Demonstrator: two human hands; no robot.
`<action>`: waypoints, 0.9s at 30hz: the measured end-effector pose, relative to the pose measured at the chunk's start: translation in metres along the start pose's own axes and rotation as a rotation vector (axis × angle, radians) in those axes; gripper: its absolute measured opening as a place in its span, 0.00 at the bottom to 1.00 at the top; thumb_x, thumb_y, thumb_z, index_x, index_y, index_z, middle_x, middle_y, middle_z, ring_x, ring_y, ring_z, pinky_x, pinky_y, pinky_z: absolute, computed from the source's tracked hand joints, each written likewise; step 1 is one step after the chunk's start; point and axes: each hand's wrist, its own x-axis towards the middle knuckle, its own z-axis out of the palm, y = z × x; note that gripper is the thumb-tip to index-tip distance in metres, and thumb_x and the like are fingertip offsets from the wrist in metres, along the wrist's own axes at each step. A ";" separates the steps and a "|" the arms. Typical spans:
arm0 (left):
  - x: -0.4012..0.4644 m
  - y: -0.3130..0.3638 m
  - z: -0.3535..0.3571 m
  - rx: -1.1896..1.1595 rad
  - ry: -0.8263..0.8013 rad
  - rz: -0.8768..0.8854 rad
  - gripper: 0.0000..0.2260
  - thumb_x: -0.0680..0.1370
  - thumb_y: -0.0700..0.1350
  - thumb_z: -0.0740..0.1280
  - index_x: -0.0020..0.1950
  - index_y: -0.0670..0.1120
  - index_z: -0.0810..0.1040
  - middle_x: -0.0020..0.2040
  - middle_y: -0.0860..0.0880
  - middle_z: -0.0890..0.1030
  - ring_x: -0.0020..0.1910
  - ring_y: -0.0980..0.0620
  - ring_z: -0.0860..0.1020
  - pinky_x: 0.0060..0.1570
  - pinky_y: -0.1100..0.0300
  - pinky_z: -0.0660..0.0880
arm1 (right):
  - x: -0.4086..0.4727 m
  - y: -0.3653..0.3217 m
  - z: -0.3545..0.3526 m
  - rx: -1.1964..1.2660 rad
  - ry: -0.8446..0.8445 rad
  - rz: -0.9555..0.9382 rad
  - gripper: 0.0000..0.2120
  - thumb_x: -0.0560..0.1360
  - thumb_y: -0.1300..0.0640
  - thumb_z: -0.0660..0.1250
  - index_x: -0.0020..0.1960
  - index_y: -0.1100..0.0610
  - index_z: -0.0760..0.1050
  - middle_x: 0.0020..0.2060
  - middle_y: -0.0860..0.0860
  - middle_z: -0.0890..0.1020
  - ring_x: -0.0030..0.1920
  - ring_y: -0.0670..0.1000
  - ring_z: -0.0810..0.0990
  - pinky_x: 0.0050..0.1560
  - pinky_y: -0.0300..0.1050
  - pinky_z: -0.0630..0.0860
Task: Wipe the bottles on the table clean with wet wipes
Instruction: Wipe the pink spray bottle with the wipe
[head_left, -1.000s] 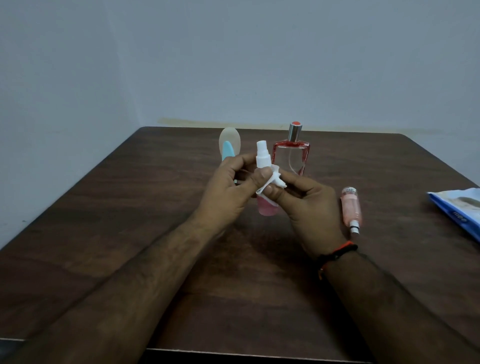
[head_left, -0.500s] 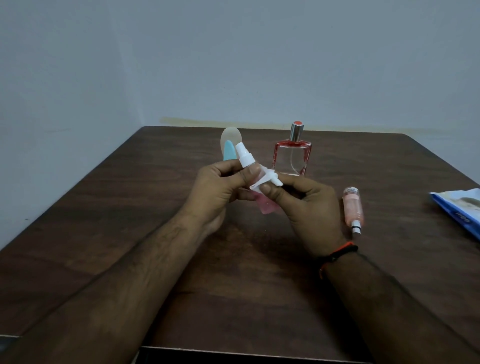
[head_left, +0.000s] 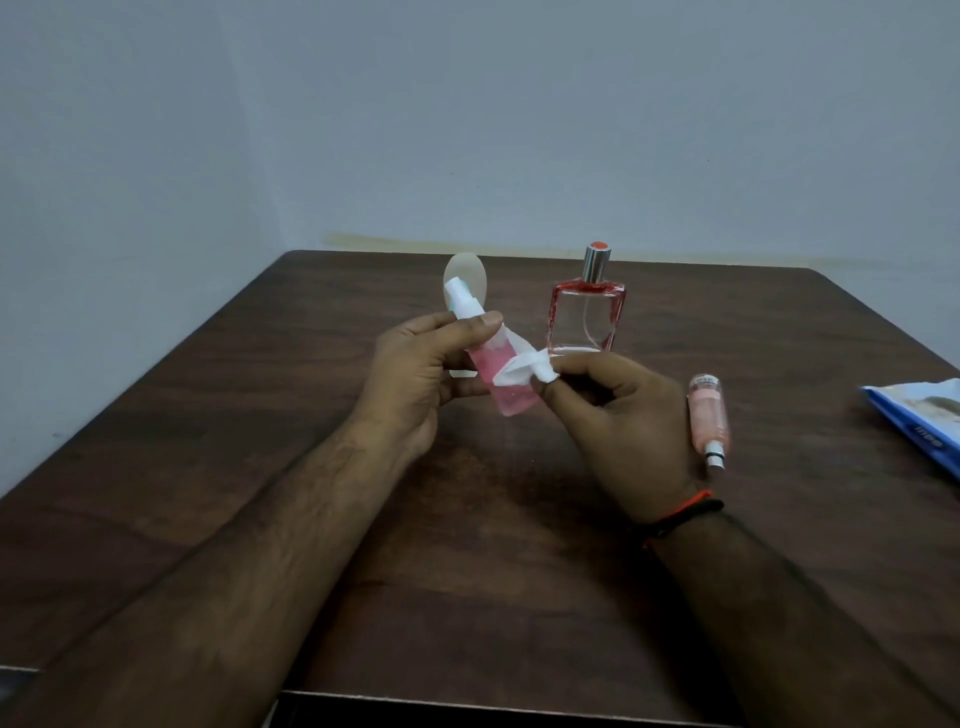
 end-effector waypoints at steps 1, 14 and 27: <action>0.001 0.001 -0.001 -0.004 0.005 -0.013 0.08 0.73 0.41 0.73 0.51 0.40 0.83 0.48 0.41 0.85 0.43 0.49 0.83 0.40 0.55 0.82 | 0.001 0.000 0.000 0.023 0.027 0.042 0.08 0.74 0.57 0.73 0.53 0.51 0.83 0.45 0.45 0.86 0.47 0.42 0.84 0.49 0.39 0.81; -0.001 0.002 0.001 0.061 0.021 0.003 0.09 0.73 0.41 0.74 0.49 0.37 0.83 0.40 0.44 0.85 0.35 0.51 0.82 0.33 0.59 0.80 | -0.002 0.000 0.010 -0.152 -0.001 -0.243 0.13 0.76 0.63 0.69 0.60 0.56 0.81 0.52 0.53 0.78 0.50 0.47 0.77 0.49 0.34 0.74; 0.005 0.003 -0.007 0.054 0.199 0.021 0.16 0.71 0.45 0.77 0.54 0.38 0.83 0.44 0.44 0.86 0.38 0.48 0.85 0.34 0.58 0.80 | -0.001 0.006 -0.002 -0.323 -0.230 -0.439 0.12 0.75 0.54 0.66 0.52 0.58 0.85 0.47 0.52 0.82 0.47 0.48 0.78 0.46 0.42 0.77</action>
